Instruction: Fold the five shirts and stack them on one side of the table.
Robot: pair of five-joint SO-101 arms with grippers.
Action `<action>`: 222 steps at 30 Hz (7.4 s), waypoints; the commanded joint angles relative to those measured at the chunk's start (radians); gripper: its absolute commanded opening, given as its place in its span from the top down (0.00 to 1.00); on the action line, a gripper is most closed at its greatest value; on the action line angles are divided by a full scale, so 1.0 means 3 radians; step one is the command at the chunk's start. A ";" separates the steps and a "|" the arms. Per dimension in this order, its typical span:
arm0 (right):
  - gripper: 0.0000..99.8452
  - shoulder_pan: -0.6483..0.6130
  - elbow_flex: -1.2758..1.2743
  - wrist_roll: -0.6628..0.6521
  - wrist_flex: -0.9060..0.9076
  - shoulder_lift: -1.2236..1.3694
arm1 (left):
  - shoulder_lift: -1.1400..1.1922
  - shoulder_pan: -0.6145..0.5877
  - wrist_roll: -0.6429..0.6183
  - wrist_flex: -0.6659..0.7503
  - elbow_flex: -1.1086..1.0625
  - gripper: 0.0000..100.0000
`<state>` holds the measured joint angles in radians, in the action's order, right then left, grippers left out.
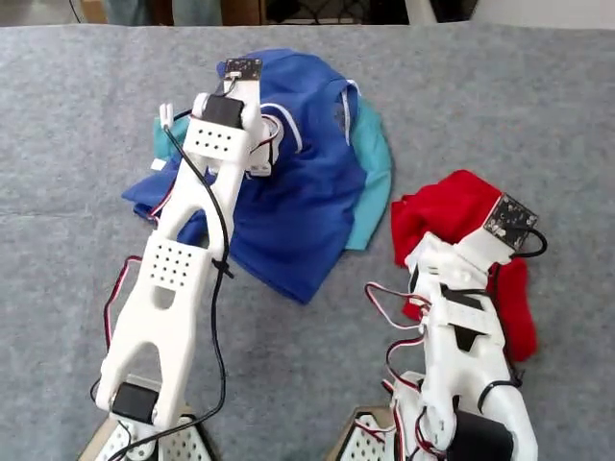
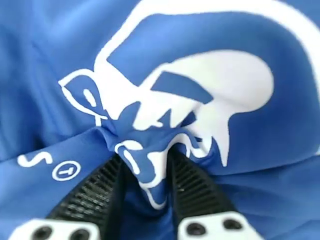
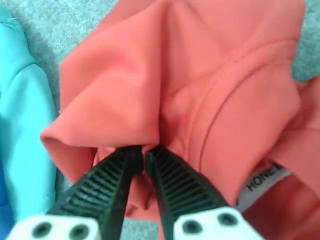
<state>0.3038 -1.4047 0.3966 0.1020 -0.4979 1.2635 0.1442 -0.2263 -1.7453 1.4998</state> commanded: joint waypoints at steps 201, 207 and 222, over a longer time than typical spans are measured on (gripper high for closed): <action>0.98 -0.0036 0.0079 0.0005 -0.0005 0.0023 | -0.0593 -0.2043 0.0931 0.1529 -0.0739 0.74; 0.98 -0.0036 0.0079 0.0005 -0.0005 0.0023 | -0.0174 -0.2053 0.0946 0.1529 -0.0713 0.75; 0.98 -0.0036 0.0079 0.0005 -0.0005 0.0023 | -0.0593 -0.2110 0.0946 0.0726 0.0606 0.97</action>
<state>0.3038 -1.4047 0.3966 0.1020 -0.4964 1.1960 -0.4757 0.0621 -1.4676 1.5244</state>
